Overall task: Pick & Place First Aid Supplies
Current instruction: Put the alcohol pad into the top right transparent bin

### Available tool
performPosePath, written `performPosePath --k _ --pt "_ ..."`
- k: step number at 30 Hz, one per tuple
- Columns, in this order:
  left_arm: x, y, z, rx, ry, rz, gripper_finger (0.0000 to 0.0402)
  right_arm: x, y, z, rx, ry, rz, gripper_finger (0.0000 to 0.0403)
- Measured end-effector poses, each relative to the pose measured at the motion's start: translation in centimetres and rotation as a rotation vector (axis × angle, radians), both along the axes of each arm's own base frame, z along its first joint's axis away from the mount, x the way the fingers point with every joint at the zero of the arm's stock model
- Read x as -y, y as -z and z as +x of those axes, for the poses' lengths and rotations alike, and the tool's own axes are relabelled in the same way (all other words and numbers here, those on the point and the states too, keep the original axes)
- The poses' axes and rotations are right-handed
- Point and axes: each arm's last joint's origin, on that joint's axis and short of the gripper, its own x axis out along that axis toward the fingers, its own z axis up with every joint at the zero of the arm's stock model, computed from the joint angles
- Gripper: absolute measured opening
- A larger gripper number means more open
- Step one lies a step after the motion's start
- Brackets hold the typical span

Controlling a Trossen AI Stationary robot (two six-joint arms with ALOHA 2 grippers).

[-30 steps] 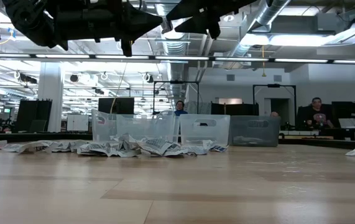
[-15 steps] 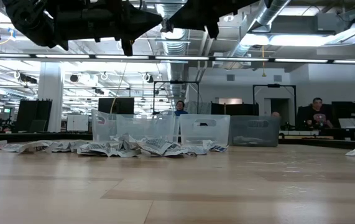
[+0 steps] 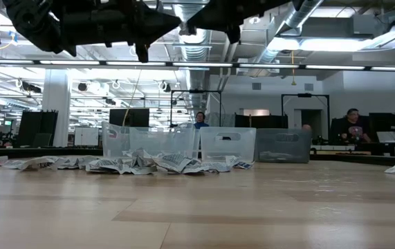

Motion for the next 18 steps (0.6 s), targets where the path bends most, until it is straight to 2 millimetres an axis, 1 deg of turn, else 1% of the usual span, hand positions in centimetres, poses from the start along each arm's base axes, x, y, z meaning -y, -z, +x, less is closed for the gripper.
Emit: performPosePath --k 7,18 --pt "0.1 0.3 0.1 -0.030 0.039 0.012 0.0004 0.2 0.2 -0.3 -0.046 0.033 -0.006 0.0001" --pt "0.1 1.2 0.3 -0.128 0.042 0.006 0.0004 0.1 0.8 -0.5 -0.108 0.014 0.005 0.0000"
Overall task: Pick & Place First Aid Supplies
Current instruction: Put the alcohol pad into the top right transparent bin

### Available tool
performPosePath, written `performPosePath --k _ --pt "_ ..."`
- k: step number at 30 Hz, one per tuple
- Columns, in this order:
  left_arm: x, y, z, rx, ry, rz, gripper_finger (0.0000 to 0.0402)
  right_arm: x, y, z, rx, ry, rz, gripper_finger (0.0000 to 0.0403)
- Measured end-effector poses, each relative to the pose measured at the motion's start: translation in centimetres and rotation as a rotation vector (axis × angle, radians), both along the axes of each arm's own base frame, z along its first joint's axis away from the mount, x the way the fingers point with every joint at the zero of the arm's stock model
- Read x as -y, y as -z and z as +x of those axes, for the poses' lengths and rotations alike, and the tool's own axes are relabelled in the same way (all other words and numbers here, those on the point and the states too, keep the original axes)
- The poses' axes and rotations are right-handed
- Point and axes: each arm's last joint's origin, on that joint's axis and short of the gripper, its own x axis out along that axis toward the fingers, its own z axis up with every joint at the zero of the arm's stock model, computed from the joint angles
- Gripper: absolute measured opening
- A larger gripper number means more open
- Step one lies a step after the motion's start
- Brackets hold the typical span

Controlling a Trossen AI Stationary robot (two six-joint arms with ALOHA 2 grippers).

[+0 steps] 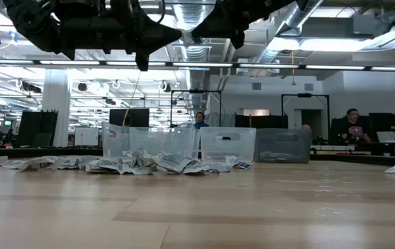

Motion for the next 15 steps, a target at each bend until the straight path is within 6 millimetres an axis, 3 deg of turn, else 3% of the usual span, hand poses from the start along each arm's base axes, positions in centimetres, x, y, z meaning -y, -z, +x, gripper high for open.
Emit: performPosePath --k 15 --pt "0.02 0.75 0.05 -0.066 0.004 -0.009 0.0006 -0.09 0.32 -0.12 -0.033 -0.035 0.025 0.0000"
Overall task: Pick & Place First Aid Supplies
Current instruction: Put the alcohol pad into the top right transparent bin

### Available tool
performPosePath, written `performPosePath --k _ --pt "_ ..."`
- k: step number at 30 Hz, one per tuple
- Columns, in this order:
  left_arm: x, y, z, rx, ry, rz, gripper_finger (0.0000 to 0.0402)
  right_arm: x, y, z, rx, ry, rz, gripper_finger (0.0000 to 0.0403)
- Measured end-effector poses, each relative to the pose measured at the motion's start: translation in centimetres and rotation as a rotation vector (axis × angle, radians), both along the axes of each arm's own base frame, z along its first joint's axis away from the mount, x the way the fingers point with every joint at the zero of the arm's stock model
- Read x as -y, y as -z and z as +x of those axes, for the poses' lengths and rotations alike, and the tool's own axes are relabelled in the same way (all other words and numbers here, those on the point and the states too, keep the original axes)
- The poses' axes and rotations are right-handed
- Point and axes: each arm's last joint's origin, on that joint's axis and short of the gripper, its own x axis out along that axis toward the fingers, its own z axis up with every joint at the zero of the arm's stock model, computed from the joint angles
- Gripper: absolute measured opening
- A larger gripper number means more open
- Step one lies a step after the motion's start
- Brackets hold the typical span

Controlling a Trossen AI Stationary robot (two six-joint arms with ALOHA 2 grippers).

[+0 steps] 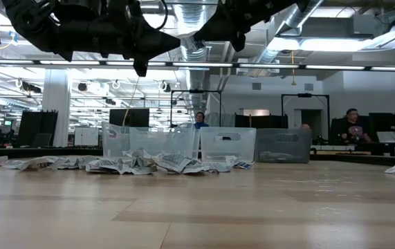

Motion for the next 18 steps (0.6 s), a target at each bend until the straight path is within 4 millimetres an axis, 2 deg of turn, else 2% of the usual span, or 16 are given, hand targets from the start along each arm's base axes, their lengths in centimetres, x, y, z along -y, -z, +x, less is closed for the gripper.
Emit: performPosePath --k 4,9,15,18 --pt "0.0 -0.4 -0.3 0.014 0.006 -0.055 0.0018 0.4 0.0 -0.1 -0.001 0.046 -0.005 0.0000" --pt "0.1 -1.3 -1.1 0.041 0.006 -0.053 0.0040 1.9 0.0 -0.2 0.001 0.105 0.002 0.0000" --pt "0.2 -2.1 -2.4 0.024 0.007 -0.056 0.0057 5.0 0.2 -0.7 0.014 0.230 0.071 0.0000" --pt "0.3 -2.1 -2.8 0.000 0.011 -0.083 0.0057 6.9 0.9 -0.9 -0.006 0.311 0.127 0.0000"
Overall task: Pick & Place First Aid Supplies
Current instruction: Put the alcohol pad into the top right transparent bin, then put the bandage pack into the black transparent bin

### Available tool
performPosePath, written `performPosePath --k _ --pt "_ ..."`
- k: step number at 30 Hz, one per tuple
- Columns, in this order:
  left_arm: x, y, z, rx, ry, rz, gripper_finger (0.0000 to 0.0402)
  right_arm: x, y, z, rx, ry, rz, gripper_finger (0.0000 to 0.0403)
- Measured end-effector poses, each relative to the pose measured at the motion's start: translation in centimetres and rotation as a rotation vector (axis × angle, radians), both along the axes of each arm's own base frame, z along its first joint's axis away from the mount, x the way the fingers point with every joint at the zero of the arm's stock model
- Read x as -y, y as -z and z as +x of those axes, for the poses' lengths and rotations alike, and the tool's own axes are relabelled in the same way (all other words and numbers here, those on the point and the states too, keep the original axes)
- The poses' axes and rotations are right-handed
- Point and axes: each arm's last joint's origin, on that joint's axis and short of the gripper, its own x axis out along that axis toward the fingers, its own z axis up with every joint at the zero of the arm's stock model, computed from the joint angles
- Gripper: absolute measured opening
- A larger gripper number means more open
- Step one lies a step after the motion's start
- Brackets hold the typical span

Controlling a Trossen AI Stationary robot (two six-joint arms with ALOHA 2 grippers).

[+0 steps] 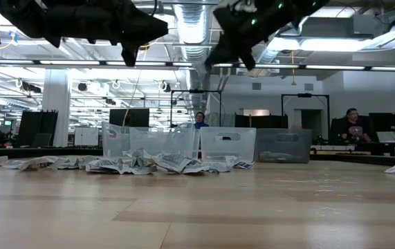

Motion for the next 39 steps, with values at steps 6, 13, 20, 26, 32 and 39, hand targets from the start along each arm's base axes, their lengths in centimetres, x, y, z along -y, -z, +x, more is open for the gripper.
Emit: performPosePath --k 6,13,20,26,32,39 --pt "0.2 0.3 -0.1 -0.034 0.057 -0.061 0.0051 3.1 2.7 0.2 -0.077 0.107 0.073 0.0000" --pt "0.3 0.4 0.0 -0.047 0.098 -0.099 0.0051 5.5 5.2 0.1 -0.208 0.169 0.120 0.0004" --pt "0.3 0.4 0.0 -0.049 0.100 -0.116 0.0051 7.2 5.8 -0.4 -0.281 0.193 0.121 0.0052" --pt "0.3 0.4 0.0 -0.049 0.100 -0.116 0.0051 7.2 5.7 -0.6 -0.295 0.190 0.117 0.0108" --pt "0.3 0.4 0.0 -0.050 0.100 -0.116 0.0051 6.2 4.8 -1.4 -0.358 0.158 0.102 0.0126" --pt "0.3 0.4 0.0 -0.050 0.099 -0.112 0.0051 3.1 2.9 -4.3 -0.549 0.003 0.115 0.0112"
